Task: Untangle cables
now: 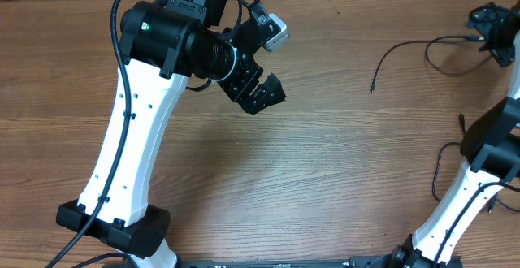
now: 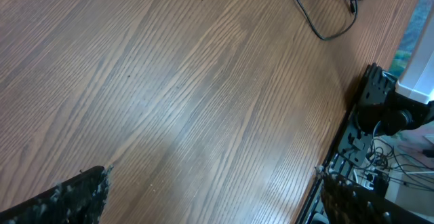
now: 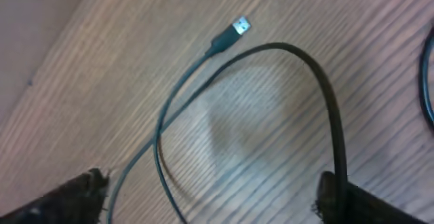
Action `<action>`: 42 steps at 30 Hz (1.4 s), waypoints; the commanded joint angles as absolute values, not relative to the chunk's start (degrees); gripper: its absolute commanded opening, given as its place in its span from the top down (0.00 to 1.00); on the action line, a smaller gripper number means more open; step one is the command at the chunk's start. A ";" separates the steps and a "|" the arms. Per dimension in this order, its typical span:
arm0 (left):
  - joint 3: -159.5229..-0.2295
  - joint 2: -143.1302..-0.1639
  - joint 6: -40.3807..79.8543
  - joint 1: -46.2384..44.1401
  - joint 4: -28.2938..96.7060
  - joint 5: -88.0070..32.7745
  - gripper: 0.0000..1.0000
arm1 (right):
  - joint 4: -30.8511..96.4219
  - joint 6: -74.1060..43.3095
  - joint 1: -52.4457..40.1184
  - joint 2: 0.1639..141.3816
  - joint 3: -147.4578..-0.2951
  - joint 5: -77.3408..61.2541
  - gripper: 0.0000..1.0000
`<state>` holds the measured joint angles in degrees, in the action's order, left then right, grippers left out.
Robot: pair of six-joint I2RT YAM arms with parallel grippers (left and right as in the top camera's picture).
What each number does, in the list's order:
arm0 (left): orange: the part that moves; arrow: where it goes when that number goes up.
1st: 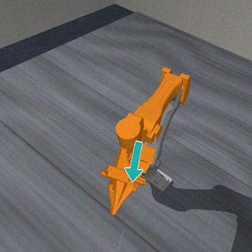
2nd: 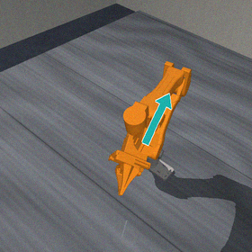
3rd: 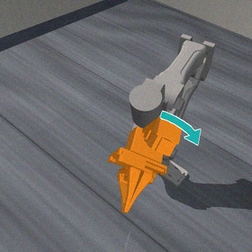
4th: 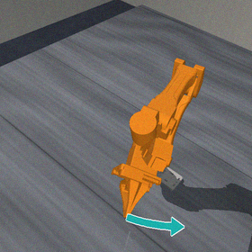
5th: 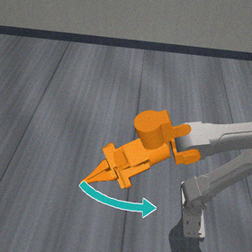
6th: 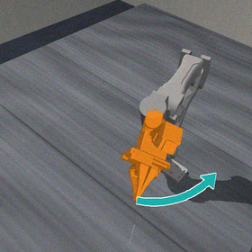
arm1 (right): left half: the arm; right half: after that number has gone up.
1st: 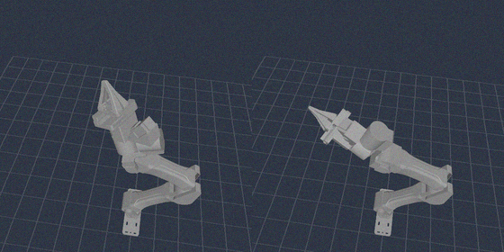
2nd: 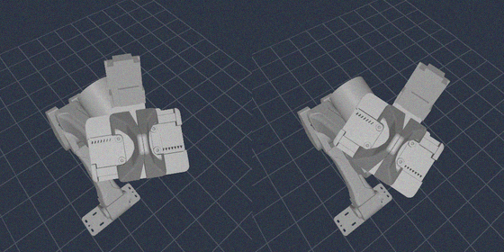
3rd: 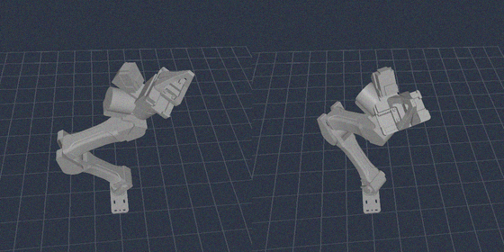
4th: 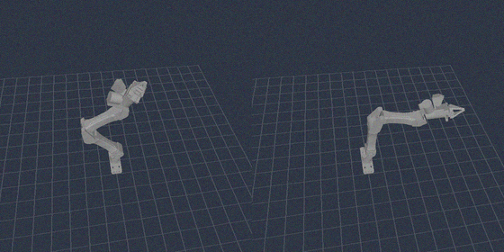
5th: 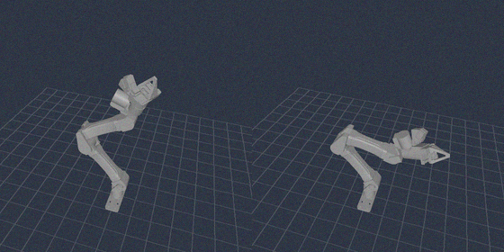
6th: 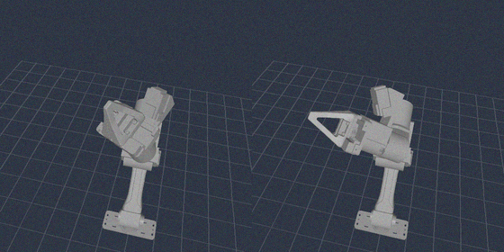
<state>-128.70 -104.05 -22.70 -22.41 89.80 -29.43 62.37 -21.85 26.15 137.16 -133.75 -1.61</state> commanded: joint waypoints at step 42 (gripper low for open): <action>-128.73 -103.81 -22.70 -22.52 89.73 -29.39 0.00 | 89.56 -22.41 -13.37 129.34 -135.44 -0.73 0.00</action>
